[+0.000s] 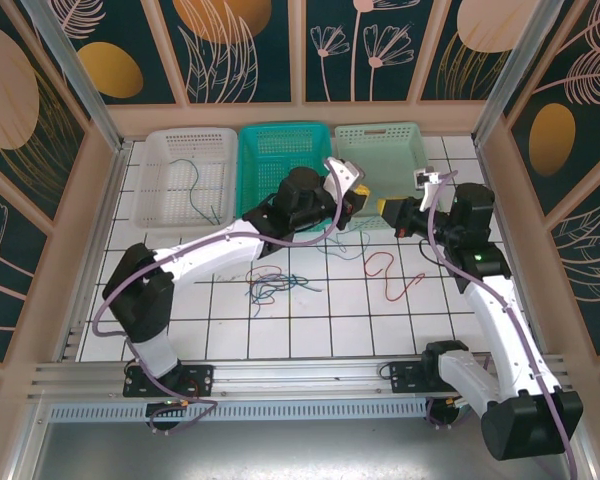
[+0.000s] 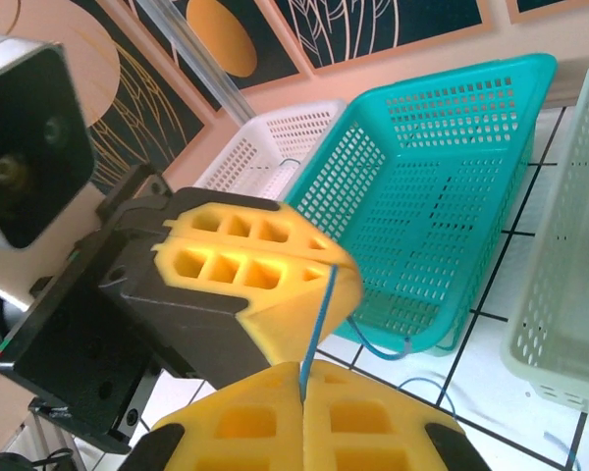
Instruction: Untangle the cables
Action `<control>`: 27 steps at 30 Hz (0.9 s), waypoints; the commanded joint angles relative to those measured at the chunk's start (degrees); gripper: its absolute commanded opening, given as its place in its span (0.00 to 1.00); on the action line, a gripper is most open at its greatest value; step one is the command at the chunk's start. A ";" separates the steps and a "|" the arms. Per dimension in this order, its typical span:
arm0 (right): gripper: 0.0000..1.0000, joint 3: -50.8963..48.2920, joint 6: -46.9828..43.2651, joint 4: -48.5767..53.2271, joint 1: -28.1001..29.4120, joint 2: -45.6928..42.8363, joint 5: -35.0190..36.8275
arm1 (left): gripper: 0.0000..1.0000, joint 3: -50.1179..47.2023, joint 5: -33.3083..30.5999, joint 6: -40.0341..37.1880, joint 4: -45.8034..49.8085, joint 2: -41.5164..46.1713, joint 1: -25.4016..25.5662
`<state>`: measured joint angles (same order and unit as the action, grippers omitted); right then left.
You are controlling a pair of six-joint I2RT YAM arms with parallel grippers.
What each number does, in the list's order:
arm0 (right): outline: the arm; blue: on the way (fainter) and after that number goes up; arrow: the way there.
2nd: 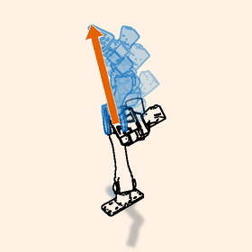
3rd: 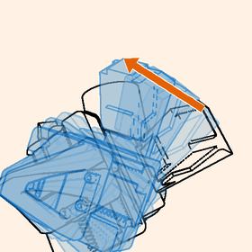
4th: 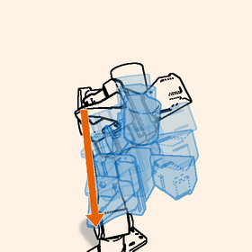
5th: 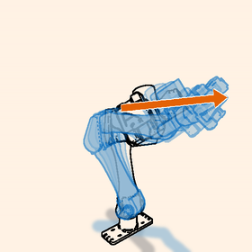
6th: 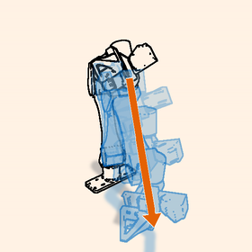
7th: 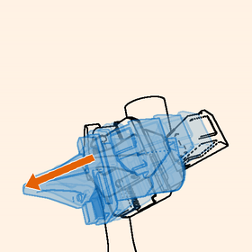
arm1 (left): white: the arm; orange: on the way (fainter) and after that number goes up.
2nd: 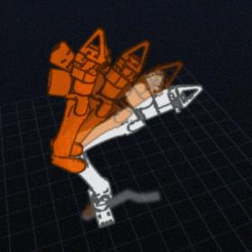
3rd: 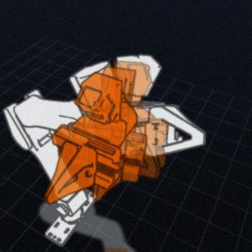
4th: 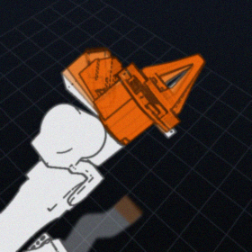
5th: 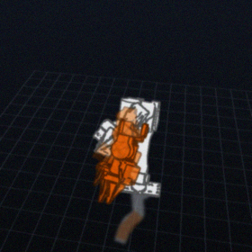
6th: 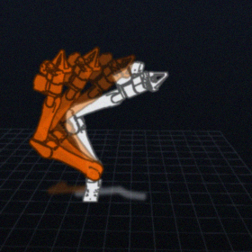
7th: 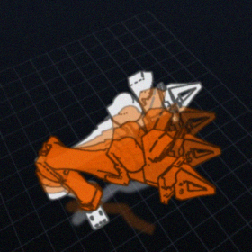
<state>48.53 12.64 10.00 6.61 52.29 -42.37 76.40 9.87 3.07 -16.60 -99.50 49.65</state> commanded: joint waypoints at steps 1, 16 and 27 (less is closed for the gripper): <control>0.00 3.62 -3.83 3.18 0.02 -1.76 -0.09 | 0.00 -4.36 -21.90 -0.79 2.24 2.79 -3.46; 0.00 2.54 -6.14 8.03 0.01 1.65 -2.71 | 0.31 -8.16 -30.32 -6.21 -4.27 6.77 -3.14; 0.00 2.45 -4.09 6.06 -0.46 0.77 -0.14 | 0.53 -12.75 -32.60 -2.95 -7.08 11.09 -3.14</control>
<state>49.78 7.86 17.39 6.46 54.26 -42.48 65.01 -22.81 -1.19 -20.34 -91.13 46.52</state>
